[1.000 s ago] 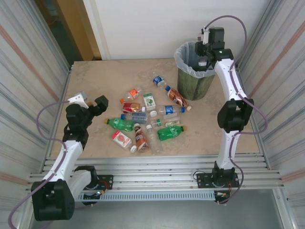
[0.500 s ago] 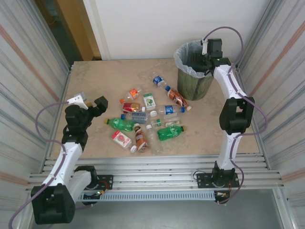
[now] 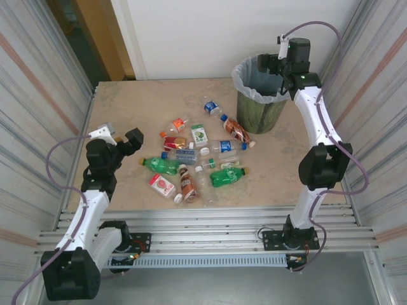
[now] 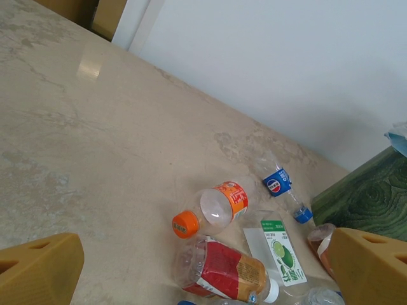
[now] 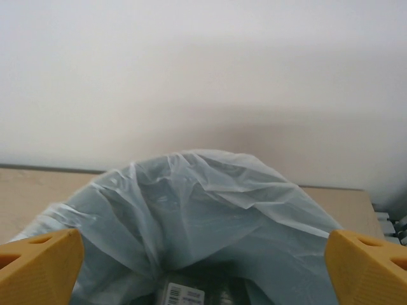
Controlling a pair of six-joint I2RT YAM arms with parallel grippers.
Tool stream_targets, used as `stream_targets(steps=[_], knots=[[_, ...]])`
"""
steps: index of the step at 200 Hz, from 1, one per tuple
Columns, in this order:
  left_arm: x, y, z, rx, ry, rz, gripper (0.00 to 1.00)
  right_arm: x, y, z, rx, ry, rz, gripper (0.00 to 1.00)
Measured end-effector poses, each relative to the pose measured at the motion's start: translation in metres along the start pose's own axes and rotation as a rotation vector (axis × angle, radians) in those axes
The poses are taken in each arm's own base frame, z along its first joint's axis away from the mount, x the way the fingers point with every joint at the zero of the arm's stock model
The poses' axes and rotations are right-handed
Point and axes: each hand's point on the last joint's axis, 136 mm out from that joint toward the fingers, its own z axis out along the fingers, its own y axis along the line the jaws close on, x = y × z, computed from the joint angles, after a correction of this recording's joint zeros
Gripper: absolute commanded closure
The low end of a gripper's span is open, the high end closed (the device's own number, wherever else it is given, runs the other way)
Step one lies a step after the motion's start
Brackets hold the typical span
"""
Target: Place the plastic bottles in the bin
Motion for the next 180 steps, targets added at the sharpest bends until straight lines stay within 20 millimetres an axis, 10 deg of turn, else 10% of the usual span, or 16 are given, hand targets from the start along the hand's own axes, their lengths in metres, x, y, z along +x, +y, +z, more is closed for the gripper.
stream_targets(steps=[62,99,180], knots=[[0.005,0.005,-0.001,-0.027,0.027,-0.028,0.01,-0.003,0.054,-0.078,-0.006,0.011,0.014,0.03],[0.008,0.007,-0.003,-0.060,0.064,-0.062,0.01,0.052,0.097,-0.125,-0.022,0.120,-0.029,0.02],[0.076,-0.008,-0.045,-0.181,0.311,-0.045,0.01,0.201,0.117,-0.179,0.013,0.378,0.024,0.02]])
